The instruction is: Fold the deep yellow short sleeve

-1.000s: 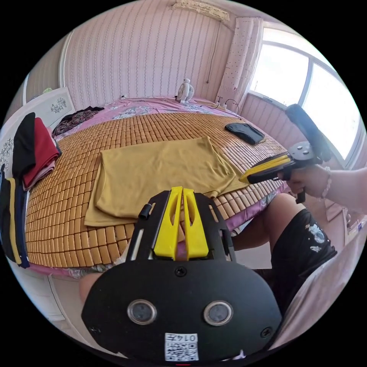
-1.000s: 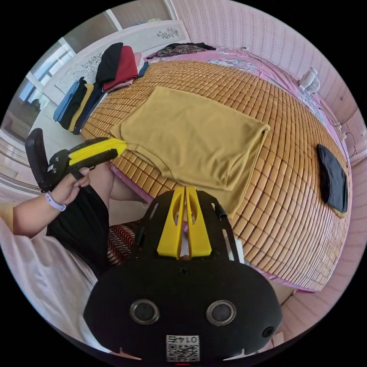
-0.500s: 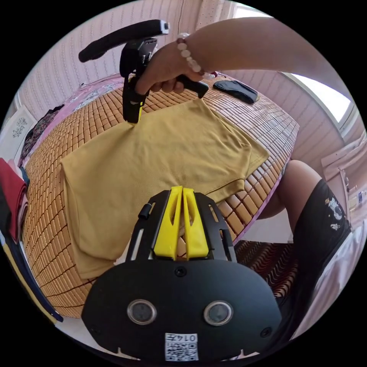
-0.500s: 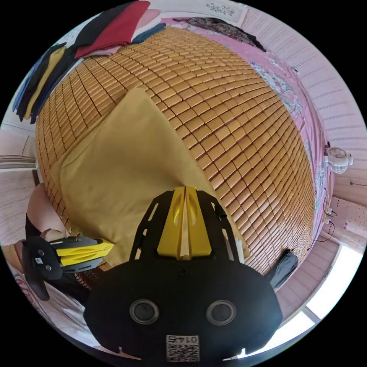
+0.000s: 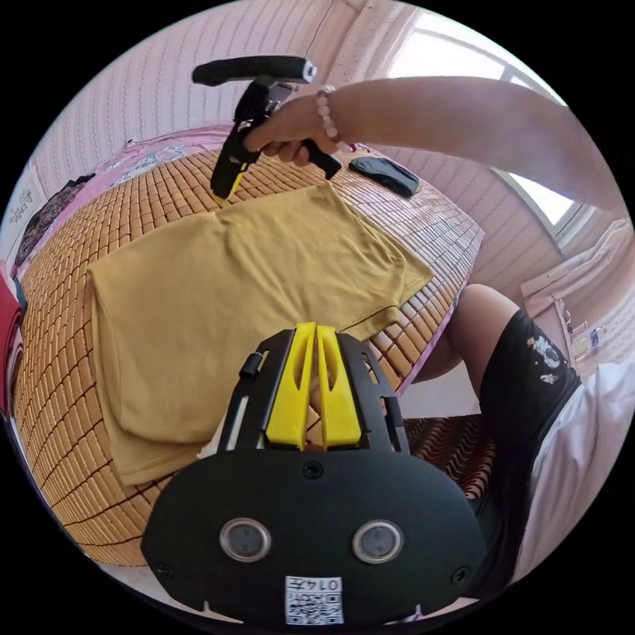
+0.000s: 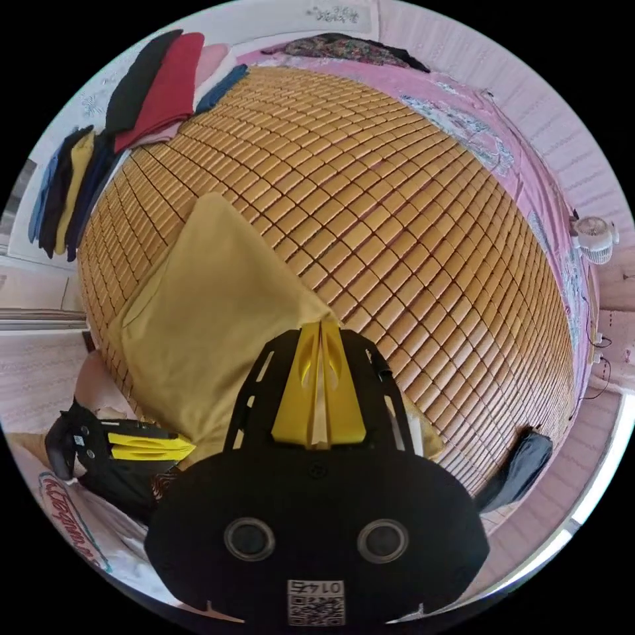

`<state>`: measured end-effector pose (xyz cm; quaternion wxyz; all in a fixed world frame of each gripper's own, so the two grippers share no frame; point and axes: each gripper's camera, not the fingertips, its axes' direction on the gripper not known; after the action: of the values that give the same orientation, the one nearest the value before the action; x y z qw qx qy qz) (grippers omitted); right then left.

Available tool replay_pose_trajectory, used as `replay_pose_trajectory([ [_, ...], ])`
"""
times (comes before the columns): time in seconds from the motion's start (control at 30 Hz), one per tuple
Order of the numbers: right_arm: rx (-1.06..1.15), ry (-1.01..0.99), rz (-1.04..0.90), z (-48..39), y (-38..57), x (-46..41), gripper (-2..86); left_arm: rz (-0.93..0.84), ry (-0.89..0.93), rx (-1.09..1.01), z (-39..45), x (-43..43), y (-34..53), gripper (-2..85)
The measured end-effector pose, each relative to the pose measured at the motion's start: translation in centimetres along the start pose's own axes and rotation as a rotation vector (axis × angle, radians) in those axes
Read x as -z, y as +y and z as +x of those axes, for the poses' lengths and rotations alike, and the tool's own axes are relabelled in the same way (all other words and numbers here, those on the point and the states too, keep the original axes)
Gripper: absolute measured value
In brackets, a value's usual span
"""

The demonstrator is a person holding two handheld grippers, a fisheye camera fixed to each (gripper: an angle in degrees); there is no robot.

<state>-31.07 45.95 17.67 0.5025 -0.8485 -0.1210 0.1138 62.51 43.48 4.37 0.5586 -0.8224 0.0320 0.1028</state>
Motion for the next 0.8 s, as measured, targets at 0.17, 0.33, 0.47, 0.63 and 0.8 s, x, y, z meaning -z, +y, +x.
replay_pose_trajectory([
  [0.17,-0.158,-0.078,0.133,3.2,17.5,1.3,1.1,0.2,0.026,-0.014,1.7,2.1,-0.2,3.7],
  [0.33,-0.4,-0.157,0.165,4.5,35.4,-1.9,9.2,0.22,0.096,-0.012,3.3,0.4,-1.5,7.1],
  [0.47,-0.554,-0.242,0.205,5.2,44.0,-6.0,10.7,0.225,0.137,-0.059,6.0,-1.5,-3.3,10.5],
  [0.63,-0.583,-0.387,0.268,5.9,48.7,-10.0,3.4,0.151,0.114,-0.141,10.4,-4.8,-7.5,14.8],
  [0.8,-0.652,-0.582,0.514,7.6,54.2,-11.0,1.5,0.034,-0.005,-0.28,14.5,-10.4,-12.6,15.7],
])
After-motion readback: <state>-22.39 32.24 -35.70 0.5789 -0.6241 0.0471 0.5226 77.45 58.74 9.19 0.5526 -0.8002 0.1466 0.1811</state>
